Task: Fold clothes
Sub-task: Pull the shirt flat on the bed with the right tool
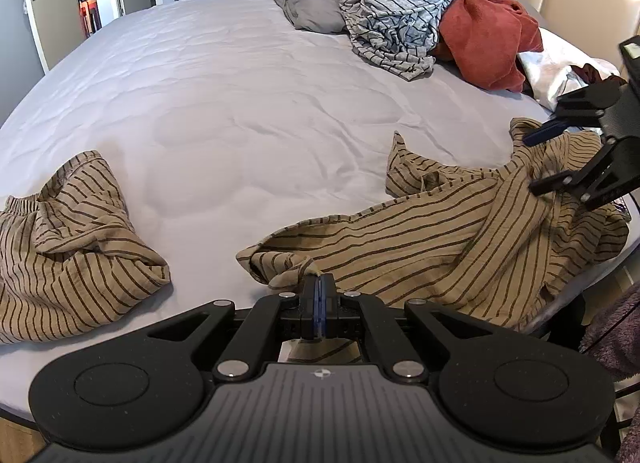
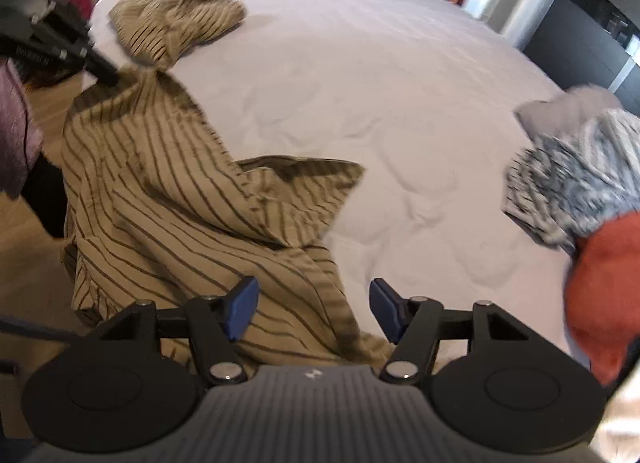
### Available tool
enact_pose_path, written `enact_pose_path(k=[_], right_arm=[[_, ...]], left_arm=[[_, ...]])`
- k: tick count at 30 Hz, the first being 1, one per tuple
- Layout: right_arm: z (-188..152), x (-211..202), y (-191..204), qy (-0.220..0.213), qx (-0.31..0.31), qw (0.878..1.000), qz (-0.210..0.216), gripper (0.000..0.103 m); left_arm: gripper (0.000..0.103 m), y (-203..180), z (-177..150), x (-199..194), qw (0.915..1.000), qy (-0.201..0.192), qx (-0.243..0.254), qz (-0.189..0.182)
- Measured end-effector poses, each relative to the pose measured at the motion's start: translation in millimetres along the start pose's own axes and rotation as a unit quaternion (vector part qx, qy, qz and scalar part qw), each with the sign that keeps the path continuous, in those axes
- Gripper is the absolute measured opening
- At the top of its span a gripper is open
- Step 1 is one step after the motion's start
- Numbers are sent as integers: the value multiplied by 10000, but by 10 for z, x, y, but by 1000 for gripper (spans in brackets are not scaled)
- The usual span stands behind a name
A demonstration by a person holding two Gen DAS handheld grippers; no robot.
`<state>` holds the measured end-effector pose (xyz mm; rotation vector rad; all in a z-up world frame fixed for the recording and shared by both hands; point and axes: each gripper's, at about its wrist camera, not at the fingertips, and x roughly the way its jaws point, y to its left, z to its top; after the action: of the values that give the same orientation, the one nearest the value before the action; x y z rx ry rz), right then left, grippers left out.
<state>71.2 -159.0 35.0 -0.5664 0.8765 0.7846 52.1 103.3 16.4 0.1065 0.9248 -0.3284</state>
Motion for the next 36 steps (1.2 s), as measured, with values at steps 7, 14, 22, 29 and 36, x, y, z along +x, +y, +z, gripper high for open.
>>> enact_pose_path(k=[7,14,22,29,36], right_arm=[[-14,181,59,470,-181,9984,266,11],[-204,-455,-190,-144,498,9967,-632,5],[-831,-1033,-522,-41,1587,9739,-1623,4],[-1434,-1072,-539,500,2039,9684,-1344,4],[-1631,-861,-533,1061,2275,9596,-1272,4]], left_arm=[[0,72,1,-21,10000,-45,-79,36],[0,30,3,-82,9994,-192,-63,-283],[1,-252,0,-129,9948,-368,561,-760],[44,-224,69,34,9979,-290,404,-408],[46,-470,132,297,9952,110,845,-478]])
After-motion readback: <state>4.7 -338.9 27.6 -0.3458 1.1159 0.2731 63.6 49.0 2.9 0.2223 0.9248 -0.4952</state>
